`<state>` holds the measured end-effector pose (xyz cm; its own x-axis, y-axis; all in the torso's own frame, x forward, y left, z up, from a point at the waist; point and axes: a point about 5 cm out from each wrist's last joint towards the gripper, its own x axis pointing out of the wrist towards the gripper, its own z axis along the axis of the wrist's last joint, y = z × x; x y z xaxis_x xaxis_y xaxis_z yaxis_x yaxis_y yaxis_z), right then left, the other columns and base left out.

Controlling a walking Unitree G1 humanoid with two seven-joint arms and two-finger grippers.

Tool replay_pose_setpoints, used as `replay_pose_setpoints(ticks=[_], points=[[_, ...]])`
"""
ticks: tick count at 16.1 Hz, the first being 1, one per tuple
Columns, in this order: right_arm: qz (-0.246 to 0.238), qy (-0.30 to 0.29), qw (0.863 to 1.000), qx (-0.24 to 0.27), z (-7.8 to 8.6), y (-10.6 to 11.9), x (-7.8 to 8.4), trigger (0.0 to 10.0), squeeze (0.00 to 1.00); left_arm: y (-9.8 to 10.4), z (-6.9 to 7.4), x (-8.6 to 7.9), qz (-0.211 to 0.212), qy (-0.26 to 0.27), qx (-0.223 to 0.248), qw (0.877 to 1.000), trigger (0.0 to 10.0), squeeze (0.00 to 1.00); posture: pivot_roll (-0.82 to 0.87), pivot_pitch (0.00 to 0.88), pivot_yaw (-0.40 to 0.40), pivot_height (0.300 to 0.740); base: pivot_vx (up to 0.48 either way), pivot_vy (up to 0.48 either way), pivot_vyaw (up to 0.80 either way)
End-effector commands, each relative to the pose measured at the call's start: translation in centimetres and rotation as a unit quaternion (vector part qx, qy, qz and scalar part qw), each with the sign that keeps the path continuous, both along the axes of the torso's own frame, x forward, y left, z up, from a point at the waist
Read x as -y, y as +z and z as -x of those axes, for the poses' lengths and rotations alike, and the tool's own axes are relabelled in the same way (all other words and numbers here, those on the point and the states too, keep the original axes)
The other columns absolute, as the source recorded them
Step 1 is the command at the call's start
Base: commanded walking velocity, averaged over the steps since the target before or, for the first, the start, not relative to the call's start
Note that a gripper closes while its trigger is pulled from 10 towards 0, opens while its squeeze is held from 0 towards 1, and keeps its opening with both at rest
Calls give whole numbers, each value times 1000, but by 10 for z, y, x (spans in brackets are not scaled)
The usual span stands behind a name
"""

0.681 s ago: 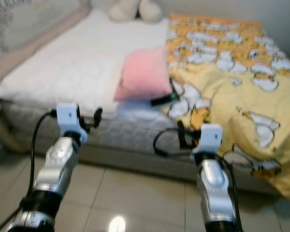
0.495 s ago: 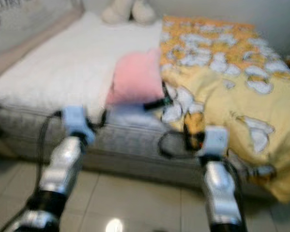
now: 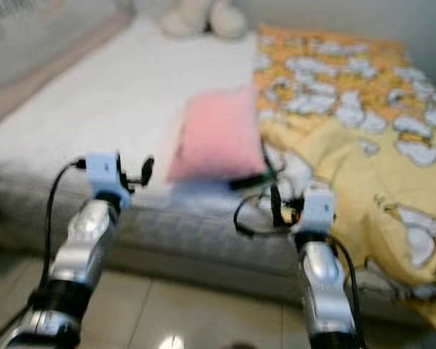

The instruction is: Clean up the room

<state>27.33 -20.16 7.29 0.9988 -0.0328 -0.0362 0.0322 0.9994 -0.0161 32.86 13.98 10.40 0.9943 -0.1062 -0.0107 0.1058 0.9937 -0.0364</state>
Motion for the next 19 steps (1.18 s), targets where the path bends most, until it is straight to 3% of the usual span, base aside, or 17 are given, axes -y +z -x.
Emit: replay_pose_setpoints(ticks=[1, 19], points=[[2, -9, 1000, -1, 0, 1, 5, 10000, 239, 4, -2, 6, -5, -11, 7, 1000, 10000, 0, -63, 0, -2, 740, 480, 0, 0], [2, -9, 1000, -1, 0, 1, 5, 10000, 239, 4, -2, 6, -5, -11, 7, 1000, 10000, 0, -63, 0, -2, 740, 480, 0, 0]])
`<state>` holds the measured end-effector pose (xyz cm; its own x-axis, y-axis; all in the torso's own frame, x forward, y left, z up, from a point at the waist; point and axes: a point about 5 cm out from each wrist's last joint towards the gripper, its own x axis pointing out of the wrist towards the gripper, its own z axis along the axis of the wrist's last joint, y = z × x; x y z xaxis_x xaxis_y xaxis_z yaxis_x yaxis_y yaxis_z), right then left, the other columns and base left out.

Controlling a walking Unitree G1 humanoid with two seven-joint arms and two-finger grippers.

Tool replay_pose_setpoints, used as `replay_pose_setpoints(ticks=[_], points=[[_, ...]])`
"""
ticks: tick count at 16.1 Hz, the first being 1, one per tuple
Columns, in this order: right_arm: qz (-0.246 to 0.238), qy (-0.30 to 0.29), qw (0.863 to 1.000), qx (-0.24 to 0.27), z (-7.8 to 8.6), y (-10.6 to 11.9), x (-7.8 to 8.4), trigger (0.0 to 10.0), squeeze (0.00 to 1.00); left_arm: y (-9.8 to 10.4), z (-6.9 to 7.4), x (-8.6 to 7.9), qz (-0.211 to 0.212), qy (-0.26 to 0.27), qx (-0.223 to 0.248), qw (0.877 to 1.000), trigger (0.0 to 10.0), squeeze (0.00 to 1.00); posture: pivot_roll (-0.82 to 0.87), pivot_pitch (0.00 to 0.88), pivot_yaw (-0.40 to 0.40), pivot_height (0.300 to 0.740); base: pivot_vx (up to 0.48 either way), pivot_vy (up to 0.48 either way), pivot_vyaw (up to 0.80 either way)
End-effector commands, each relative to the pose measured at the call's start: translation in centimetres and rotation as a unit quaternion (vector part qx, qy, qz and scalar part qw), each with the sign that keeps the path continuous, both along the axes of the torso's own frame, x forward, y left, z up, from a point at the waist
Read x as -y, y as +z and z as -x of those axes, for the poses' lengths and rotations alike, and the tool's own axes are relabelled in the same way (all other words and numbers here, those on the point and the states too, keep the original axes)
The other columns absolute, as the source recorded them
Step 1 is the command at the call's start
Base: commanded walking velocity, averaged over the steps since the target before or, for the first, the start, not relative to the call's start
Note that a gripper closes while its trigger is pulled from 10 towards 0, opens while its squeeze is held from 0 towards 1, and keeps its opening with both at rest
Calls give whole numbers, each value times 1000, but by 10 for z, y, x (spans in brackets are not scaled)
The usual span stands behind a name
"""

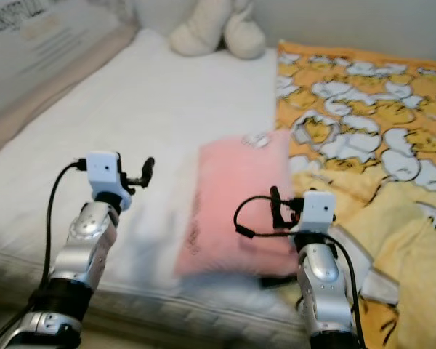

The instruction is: Clean up the room

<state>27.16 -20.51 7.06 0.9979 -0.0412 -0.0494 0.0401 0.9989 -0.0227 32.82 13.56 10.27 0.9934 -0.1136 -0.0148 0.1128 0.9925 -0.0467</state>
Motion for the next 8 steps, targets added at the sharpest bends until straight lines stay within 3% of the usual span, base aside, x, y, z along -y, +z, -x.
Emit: replay_pose_setpoints(ticks=[1, 8], points=[[-1, -5, 1000, 6, -2, 4, 2, 10000, 239, 6, -2, 2, -10, -7, 9, 1000, 10000, 0, -63, 0, -2, 740, 480, 0, 0], [-1, -5, 1000, 6, -2, 4, 2, 10000, 239, 6, -2, 2, -10, -7, 9, 1000, 10000, 0, -63, 0, -2, 740, 480, 0, 0]])
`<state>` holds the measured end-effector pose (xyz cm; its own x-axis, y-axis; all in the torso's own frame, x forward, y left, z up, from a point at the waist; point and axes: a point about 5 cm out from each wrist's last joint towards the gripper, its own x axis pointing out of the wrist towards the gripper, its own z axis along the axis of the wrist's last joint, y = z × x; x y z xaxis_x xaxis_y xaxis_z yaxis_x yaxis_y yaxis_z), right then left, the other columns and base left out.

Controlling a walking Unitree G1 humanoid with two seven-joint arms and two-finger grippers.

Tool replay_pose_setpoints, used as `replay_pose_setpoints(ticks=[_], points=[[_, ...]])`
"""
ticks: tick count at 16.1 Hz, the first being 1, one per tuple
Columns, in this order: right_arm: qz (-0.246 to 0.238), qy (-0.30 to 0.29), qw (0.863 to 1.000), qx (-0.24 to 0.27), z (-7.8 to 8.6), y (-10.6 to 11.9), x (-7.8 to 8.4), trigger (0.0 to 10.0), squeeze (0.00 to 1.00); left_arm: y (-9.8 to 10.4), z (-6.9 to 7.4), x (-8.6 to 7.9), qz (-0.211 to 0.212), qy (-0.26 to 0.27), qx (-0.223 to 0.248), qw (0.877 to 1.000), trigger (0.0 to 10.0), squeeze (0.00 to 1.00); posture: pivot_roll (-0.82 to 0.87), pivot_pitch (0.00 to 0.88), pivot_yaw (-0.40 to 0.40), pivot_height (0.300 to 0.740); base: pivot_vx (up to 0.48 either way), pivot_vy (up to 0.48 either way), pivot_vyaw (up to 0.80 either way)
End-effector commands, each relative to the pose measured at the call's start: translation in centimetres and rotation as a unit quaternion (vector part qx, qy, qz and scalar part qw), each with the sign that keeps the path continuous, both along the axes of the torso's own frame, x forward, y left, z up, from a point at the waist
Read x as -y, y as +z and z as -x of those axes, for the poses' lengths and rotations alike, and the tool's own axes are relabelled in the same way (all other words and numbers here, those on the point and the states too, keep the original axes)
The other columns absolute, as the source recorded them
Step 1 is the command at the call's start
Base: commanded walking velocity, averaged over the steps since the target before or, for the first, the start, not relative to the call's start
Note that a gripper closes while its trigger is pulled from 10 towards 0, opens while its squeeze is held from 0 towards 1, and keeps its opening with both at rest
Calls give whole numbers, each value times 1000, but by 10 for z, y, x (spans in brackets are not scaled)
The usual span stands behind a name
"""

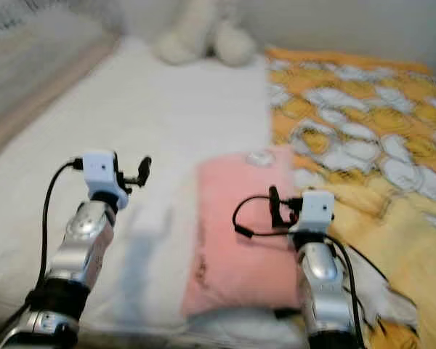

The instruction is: Clean up the room

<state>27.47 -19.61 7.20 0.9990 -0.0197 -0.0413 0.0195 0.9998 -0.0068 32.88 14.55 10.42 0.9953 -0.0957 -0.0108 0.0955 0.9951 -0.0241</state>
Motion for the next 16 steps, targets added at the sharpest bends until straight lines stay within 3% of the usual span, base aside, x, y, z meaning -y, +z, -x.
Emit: replay_pose_setpoints(ticks=[1, 3, 9, 11, 13, 16], points=[[23, -25, 998, 45, -19, 37, 8, 10000, 102, 10, -19, 41, 6, -76, -1, 997, 10000, 0, -84, 0, -8, 740, 0, 0, -788], [24, -30, 997, 68, -27, 53, 6, 10000, 102, 13, -24, 53, 8, -100, -5, 995, 10000, 0, -74, 0, -14, 740, 0, 0, -675], [10, -11, 998, 60, -29, 50, -8, 10000, 102, 5, -24, 47, -1, -89, -15, 996, 10000, 0, -63, 0, -9, 740, 0, 0, 0], [-30, -1, 999, 39, -28, 44, -9, 10000, 106, -1, -26, 28, -12, -5, -37, 999, 10000, 0, -67, 0, -3, 740, 0, 0, 0], [-41, -3, 999, 29, -27, 41, -5, 10000, 102, -5, -24, 26, 6, 8, -49, 999, 10000, 0, -66, 0, -4, 740, 0, 0, 0], [-31, -10, 999, 27, -25, 40, 0, 10000, 98, -8, -22, 30, -11, 3, -49, 999, 10000, 0, -71, 0, -6, 740, 0, 0, 0]])
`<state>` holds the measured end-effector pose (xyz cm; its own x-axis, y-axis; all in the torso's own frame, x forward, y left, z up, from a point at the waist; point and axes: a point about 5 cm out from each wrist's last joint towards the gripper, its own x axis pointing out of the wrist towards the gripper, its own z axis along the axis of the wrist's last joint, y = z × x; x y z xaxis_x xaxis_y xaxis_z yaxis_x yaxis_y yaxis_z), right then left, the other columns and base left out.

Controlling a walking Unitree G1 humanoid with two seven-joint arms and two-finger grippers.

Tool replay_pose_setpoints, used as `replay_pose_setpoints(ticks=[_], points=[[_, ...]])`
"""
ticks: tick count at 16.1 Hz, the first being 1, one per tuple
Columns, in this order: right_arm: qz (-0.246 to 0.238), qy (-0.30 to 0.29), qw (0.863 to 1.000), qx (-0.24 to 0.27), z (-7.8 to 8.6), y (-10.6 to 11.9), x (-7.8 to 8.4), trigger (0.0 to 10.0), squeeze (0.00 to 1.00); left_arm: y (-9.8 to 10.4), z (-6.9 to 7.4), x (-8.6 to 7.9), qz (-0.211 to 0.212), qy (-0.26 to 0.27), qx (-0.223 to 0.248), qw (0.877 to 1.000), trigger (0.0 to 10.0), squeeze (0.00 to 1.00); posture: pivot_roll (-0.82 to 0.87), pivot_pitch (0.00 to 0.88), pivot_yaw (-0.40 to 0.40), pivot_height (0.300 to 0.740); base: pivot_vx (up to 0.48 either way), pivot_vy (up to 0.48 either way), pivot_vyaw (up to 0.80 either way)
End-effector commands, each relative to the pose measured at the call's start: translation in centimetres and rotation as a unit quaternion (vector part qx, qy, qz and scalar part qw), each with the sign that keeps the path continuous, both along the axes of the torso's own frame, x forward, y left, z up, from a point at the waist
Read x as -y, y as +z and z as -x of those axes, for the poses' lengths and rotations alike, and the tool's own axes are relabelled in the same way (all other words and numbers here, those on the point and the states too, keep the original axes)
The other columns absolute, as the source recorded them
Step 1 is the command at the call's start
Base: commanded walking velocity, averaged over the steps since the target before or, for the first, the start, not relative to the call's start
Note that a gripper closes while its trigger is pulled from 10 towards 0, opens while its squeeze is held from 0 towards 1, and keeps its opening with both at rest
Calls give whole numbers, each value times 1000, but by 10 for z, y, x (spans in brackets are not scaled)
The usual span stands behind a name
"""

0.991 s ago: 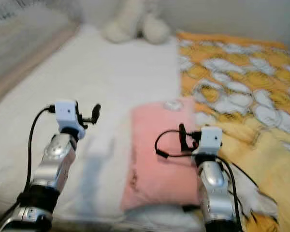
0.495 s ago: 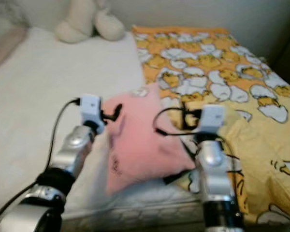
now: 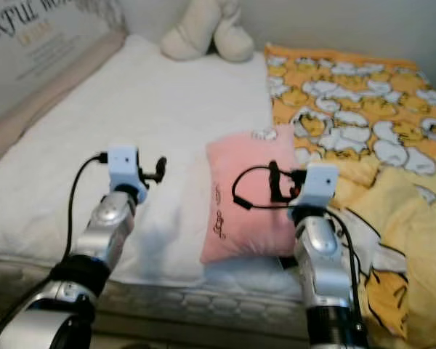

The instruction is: Clean up the room

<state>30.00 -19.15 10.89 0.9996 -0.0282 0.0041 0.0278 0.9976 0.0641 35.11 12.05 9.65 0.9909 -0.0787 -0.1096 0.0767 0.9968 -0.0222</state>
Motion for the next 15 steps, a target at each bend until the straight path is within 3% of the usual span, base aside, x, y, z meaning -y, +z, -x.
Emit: replay_pose_setpoints(ticks=[1, 3, 9, 11, 14, 15], points=[[9, -4, 1000, 3, 1, 4, 4, 10000, 98, 1, 0, 6, -6, -6, 4, 1000, 10000, 0, -73, 0, -8, 740, 0, 0, 0], [11, 1, 1000, 0, 3, 3, 2, 10000, 98, 5, 0, 10, 1, -32, 21, 999, 10000, 0, -76, 0, -11, 740, 0, -227, 0], [3, 3, 1000, -4, 1, 4, 5, 10000, 98, 3, -3, 14, 16, -32, 10, 999, 10000, 0, -90, 0, -11, 740, 47, -428, 0], [-67, 6, 997, -34, -10, 1, 7, 10000, 98, 2, -10, 8, 45, -8, -27, 999, 10000, 0, -93, 0, -17, 740, 212, 0, 0], [-106, 18, 994, -33, -17, 9, 7, 10000, 98, 8, -16, -1, 90, 12, -38, 995, 10000, 0, -87, 0, -26, 740, 0, 0, 0], [-147, 29, 988, -43, -16, 8, 3, 10000, 98, 1, -16, -3, 132, 18, -64, 989, 10000, 0, -98, 0, -26, 740, 0, 0, 0]])
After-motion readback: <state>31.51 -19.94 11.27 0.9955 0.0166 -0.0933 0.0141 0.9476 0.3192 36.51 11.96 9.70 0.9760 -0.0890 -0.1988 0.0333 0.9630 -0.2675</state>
